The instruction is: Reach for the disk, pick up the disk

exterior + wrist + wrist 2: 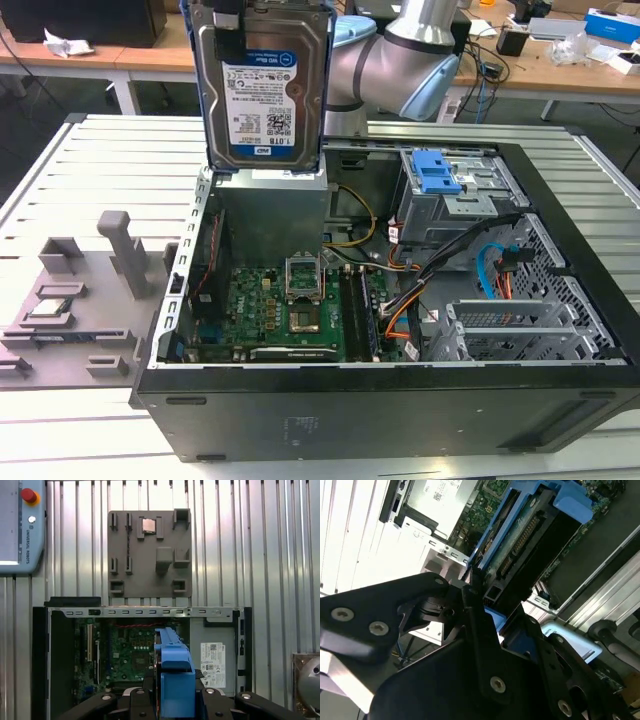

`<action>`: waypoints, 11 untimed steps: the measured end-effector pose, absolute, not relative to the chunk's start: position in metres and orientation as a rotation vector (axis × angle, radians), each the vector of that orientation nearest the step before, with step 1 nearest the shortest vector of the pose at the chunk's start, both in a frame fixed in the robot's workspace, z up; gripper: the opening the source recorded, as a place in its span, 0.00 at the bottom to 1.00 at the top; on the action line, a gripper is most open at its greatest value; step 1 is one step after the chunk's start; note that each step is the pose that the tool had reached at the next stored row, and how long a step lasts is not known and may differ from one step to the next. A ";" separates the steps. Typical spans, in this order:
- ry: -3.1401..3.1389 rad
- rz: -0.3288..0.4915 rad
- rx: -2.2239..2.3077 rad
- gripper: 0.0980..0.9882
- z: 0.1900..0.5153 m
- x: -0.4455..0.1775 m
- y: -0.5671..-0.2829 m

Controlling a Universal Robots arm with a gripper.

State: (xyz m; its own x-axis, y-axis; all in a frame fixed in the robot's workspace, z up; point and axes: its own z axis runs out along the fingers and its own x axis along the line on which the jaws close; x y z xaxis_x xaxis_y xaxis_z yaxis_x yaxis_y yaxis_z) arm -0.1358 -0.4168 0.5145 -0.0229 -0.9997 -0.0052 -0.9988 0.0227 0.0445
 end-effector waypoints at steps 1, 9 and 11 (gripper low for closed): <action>-2.227 -0.055 2.177 0.30 0.514 -0.136 -0.418; -2.227 -0.055 2.177 0.30 0.514 -0.136 -0.426; -2.227 -0.055 2.176 0.30 0.514 -0.136 -0.429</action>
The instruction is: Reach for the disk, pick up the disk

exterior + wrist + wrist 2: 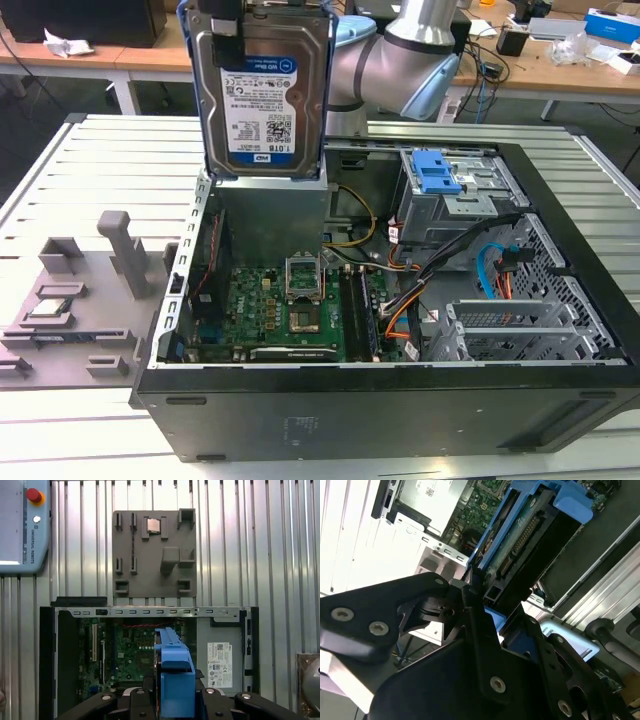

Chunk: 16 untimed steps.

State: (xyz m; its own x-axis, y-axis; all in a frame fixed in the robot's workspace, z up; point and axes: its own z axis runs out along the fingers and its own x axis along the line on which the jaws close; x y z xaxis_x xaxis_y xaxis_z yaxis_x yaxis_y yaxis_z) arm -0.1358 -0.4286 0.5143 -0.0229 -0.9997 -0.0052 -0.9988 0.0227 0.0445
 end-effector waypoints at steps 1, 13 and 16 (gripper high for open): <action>-2.227 -0.055 2.176 0.30 0.514 -0.136 -0.430; -2.227 -0.055 2.176 0.30 0.514 -0.136 -0.456; -2.227 -0.055 2.176 0.30 0.514 -0.136 -0.462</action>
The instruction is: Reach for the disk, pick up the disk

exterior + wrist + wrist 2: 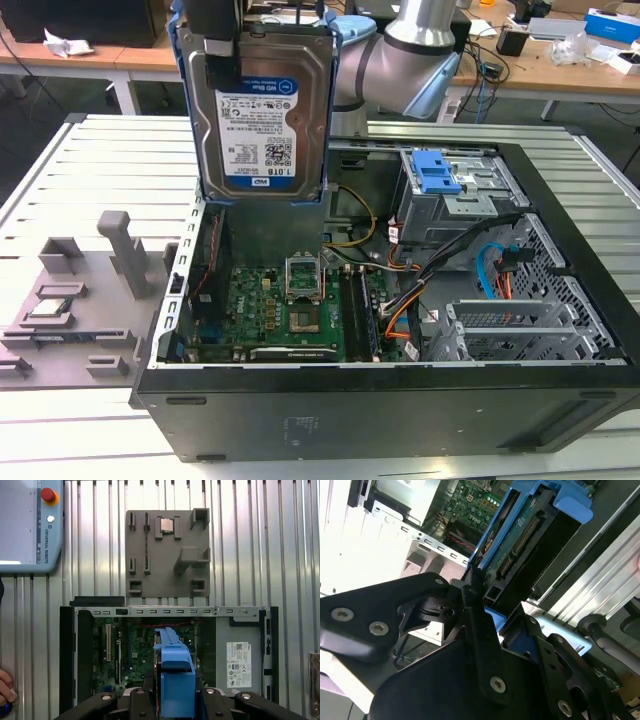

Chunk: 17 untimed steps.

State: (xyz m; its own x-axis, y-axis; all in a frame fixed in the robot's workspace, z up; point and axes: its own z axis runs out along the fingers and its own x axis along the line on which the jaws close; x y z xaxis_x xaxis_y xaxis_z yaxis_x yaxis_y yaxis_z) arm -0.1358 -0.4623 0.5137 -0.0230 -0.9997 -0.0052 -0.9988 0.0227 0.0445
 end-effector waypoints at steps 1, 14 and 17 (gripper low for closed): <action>-2.227 -0.055 2.176 0.30 0.514 -0.136 -0.464; -2.227 -0.055 2.176 0.30 0.513 -0.136 -0.484; -2.227 -0.055 2.176 0.30 0.513 -0.136 -0.489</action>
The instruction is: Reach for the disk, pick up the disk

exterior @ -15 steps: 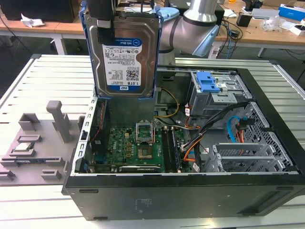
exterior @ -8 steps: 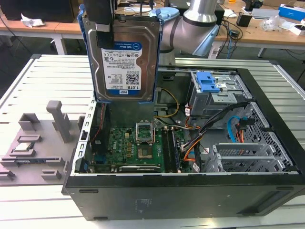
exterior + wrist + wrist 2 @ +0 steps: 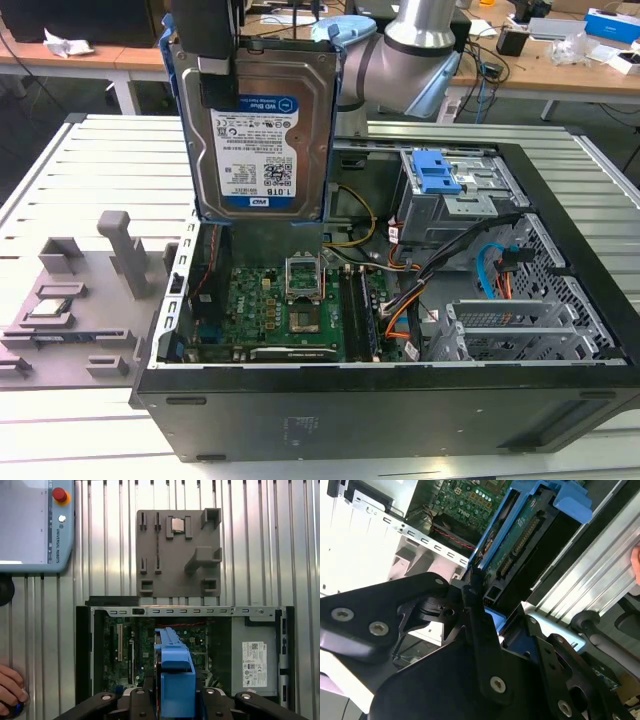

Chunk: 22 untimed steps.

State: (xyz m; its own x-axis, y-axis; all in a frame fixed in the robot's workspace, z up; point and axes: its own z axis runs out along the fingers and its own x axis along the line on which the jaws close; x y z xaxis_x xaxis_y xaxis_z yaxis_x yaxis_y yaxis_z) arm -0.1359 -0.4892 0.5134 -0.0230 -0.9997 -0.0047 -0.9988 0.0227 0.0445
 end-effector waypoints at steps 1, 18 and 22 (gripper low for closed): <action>-2.226 -0.055 2.176 0.30 0.513 -0.136 -0.492; -2.226 -0.055 2.176 0.30 0.513 -0.136 -0.528; -2.226 -0.055 2.176 0.30 0.513 -0.136 -0.534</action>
State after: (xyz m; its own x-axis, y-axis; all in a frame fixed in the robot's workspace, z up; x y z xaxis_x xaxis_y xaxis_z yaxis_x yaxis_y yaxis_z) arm -0.1358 -0.5340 0.5134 -0.0229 -0.9997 -0.0046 -0.9988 0.0227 0.0445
